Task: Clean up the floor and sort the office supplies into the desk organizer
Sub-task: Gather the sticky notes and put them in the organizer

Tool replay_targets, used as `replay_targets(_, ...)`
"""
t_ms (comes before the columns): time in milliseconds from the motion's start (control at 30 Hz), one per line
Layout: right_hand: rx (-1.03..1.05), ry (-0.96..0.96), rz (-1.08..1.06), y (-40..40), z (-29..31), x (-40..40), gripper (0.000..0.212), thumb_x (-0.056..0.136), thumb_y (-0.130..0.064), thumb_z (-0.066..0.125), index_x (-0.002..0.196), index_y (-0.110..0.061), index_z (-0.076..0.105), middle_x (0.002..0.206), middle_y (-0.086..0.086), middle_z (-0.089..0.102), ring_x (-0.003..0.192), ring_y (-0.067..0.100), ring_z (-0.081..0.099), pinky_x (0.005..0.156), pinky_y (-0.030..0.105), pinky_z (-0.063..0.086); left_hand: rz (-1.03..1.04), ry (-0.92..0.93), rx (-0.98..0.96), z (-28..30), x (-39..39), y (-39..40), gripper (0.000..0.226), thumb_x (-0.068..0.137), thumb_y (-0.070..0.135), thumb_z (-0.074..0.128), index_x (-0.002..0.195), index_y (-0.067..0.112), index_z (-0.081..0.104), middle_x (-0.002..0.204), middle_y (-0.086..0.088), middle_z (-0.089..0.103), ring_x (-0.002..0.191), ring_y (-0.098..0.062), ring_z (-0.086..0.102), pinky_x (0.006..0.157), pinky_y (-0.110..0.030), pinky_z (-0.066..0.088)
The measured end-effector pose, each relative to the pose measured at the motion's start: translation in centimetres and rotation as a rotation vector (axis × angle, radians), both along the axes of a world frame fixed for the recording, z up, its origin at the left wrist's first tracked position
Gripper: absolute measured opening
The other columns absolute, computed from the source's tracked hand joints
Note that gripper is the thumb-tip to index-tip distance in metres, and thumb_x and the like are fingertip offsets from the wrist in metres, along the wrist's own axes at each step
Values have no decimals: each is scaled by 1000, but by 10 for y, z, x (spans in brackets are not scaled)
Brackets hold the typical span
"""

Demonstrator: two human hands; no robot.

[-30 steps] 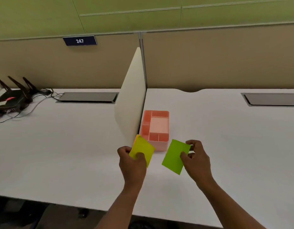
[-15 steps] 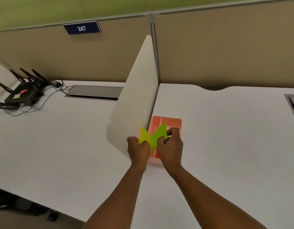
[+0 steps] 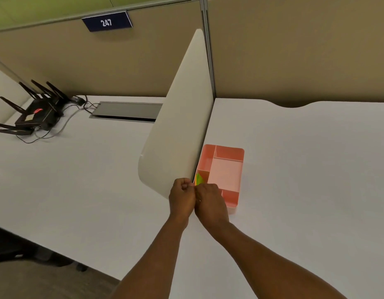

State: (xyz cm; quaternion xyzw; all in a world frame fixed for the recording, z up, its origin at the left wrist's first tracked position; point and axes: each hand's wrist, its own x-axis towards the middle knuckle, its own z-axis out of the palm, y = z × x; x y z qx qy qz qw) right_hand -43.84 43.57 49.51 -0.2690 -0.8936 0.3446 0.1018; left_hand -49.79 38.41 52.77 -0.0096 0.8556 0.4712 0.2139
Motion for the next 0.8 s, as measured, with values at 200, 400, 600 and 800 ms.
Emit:
replay_targets(200,156,-95,31,1,-10,6,28,89,-27,65,117,-25,64,114,-1,69,104,21,60,98,38,46,-118,112,-214,0,-2,2,18,96,16,55,113,16,63,112,-2,67,90,-12,56,81,-22,46)
replay_targets(400,125,-196,56,1,-5,5,47,93,-29,59,137,-19,44,129,8,58,116,28,53,105,42,40,-219,177,-271,5,0,1,22,96,16,56,118,14,61,119,-4,67,103,-20,62,85,-22,46)
replay_targets(600,152,-123,21,-7,4,14,53,91,-26,62,140,-20,44,140,2,52,127,26,48,111,43,33,-330,234,-303,16,11,-18,33,96,9,54,128,12,55,131,-6,61,116,-26,60,101,-32,46)
replay_targets(800,250,-90,50,-34,8,41,45,95,-28,55,139,-17,47,143,5,51,134,28,44,114,45,28,-374,262,-254,22,30,-53,35,99,11,46,134,13,53,136,-5,58,125,-24,55,103,-31,43)
